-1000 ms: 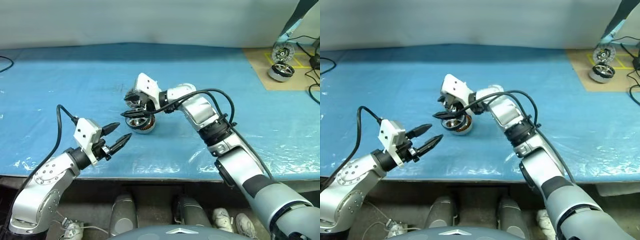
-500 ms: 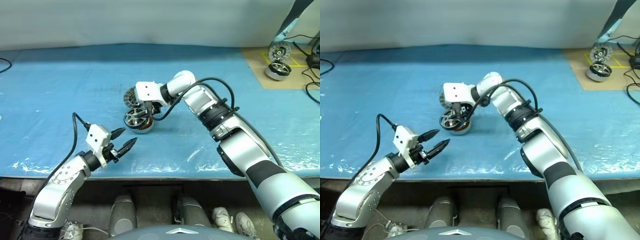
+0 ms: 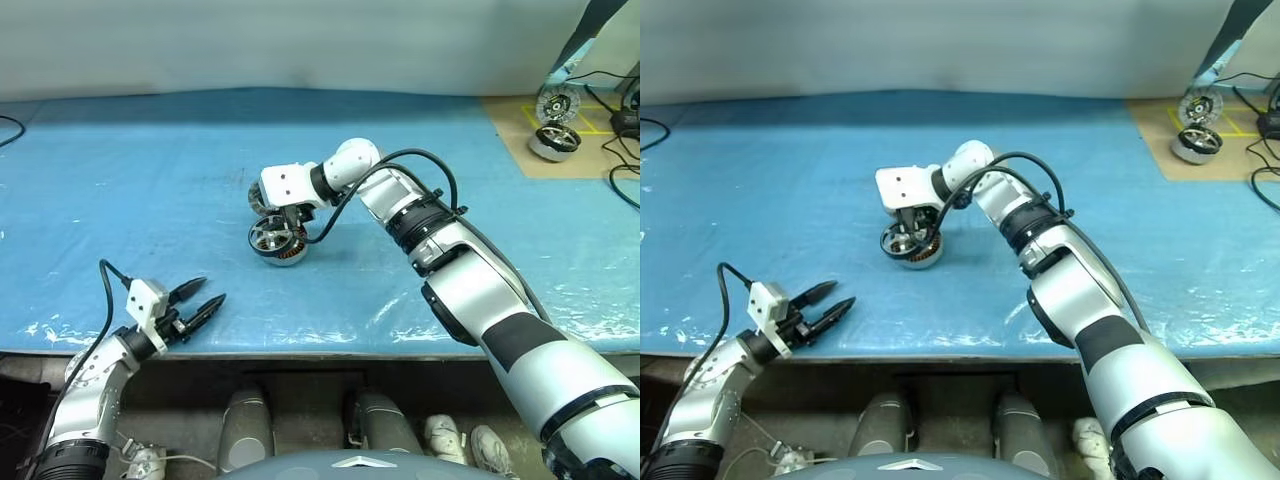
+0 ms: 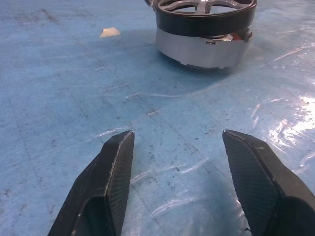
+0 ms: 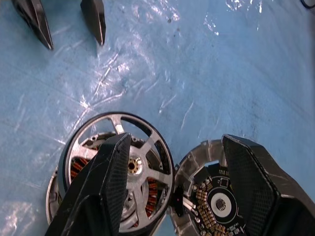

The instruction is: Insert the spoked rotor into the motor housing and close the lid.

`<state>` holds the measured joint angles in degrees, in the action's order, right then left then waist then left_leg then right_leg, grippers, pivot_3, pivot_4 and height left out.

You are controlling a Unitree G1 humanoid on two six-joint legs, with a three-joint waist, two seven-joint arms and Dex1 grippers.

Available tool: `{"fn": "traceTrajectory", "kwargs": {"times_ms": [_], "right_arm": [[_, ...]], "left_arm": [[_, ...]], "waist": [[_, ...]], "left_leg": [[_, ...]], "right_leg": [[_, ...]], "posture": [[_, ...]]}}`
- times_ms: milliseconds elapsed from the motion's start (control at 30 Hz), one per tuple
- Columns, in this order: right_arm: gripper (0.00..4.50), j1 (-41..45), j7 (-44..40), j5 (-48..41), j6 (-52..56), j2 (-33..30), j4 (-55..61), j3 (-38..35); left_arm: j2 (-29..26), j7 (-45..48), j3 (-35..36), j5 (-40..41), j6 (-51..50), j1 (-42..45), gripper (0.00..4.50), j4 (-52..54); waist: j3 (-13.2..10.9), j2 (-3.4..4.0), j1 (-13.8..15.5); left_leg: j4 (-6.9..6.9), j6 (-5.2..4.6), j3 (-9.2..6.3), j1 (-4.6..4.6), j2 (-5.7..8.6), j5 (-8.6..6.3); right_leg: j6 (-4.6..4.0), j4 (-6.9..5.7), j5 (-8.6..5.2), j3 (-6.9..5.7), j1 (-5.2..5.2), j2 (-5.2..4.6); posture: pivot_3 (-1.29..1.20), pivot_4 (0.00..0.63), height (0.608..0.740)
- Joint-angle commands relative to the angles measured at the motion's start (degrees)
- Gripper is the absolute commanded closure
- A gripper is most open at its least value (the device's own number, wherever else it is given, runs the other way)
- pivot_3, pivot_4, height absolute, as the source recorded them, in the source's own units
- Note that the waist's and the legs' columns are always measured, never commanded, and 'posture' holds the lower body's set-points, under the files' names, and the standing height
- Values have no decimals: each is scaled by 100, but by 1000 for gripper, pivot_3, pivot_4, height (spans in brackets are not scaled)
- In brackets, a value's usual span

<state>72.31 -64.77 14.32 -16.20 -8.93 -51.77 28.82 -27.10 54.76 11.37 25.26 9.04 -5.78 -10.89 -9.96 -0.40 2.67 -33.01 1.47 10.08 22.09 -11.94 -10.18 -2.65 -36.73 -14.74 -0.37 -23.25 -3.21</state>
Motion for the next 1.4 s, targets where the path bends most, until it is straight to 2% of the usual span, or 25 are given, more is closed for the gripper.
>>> {"fn": "traceTrajectory", "kwargs": {"times_ms": [33,267,600,933,1167,1333,1400], "right_arm": [[1402,188,-149,49,-298,-24,8,-28],[1402,116,-534,34,-416,10,72,-16],[1402,169,273,590,-454,409,-795,141],[1402,29,5,698,-614,302,-799,177],[1402,21,-201,721,-706,142,-740,187],[1402,141,-35,983,-864,-41,-904,324],[1402,192,-234,798,-727,-7,-940,168]], "left_arm": [[27,79,149,126,187,-218,1523,314],[110,-67,51,93,115,-403,1523,738],[200,-460,-289,-108,-302,-269,1523,1281],[203,-894,-496,-156,-928,-164,1523,1989],[190,-1358,-637,-118,-1670,-95,1523,2886],[172,-1688,-701,-141,-2181,76,1523,3331],[176,-1801,-721,-131,-2363,97,1523,3522]], "waist": [[0,-1,-11],[-1,-1,-15],[-1,0,-15],[-1,0,-7],[-1,0,-5],[-1,0,-15],[-1,0,-21]], "left_leg": [[0,0,0,0,-3,0],[1,0,1,-1,-11,-1],[1,0,2,-1,-11,-1],[-1,0,2,-8,-10,-1],[-4,-1,2,-4,-9,0],[-6,-1,2,-7,-10,0],[-6,-1,2,-7,-10,0]], "right_leg": [[0,0,0,0,0,1],[-2,-2,-1,-1,-2,4],[-3,-2,-2,0,-2,4],[-3,-4,-2,-1,6,2],[-3,-4,-2,-1,6,0],[-3,-7,-2,-1,6,2],[-3,-8,-2,-1,6,2]], "posture": [[0,150,740],[0,150,740],[0,150,740],[0,150,740],[0,150,740],[0,150,740],[0,150,740]]}}
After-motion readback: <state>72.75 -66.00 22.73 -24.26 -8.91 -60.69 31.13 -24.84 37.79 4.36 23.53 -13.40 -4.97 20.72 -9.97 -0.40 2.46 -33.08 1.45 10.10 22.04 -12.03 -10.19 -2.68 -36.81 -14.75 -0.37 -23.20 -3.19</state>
